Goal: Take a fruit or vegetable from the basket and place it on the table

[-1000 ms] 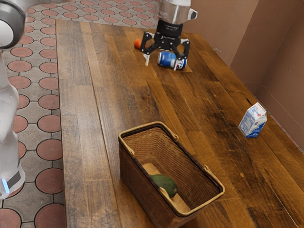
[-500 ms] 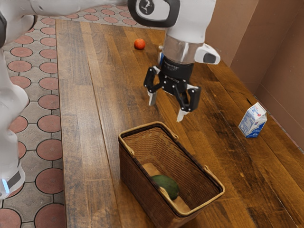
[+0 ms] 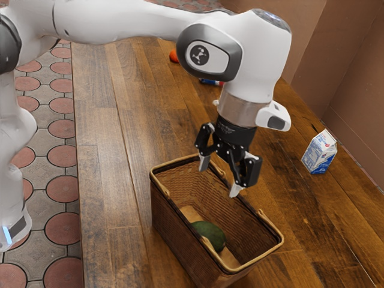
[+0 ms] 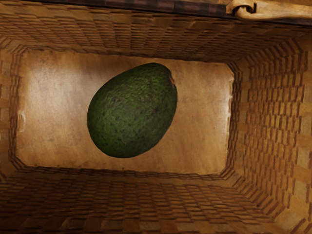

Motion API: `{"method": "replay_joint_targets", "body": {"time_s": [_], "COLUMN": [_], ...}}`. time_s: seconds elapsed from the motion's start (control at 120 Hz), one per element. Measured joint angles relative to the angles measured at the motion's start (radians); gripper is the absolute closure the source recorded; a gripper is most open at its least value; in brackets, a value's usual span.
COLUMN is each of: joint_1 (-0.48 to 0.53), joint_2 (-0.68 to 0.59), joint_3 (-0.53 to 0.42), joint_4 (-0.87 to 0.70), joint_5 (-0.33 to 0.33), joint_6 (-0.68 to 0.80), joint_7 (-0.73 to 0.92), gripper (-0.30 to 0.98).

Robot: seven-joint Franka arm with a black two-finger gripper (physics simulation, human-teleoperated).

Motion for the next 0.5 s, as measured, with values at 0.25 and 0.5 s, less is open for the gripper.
{"method": "replay_joint_targets", "body": {"time_s": [0.25, 0.5], "joint_1": [-0.026, -0.06], "joint_2": [0.011, -0.018], "joint_3": [0.012, 0.052], "joint_4": [-0.073, -0.165], "joint_5": [0.014, 0.02], "joint_6": [0.091, 0.139], "joint_7": [0.057, 0.138], "gripper": [0.0, 0.0]}}
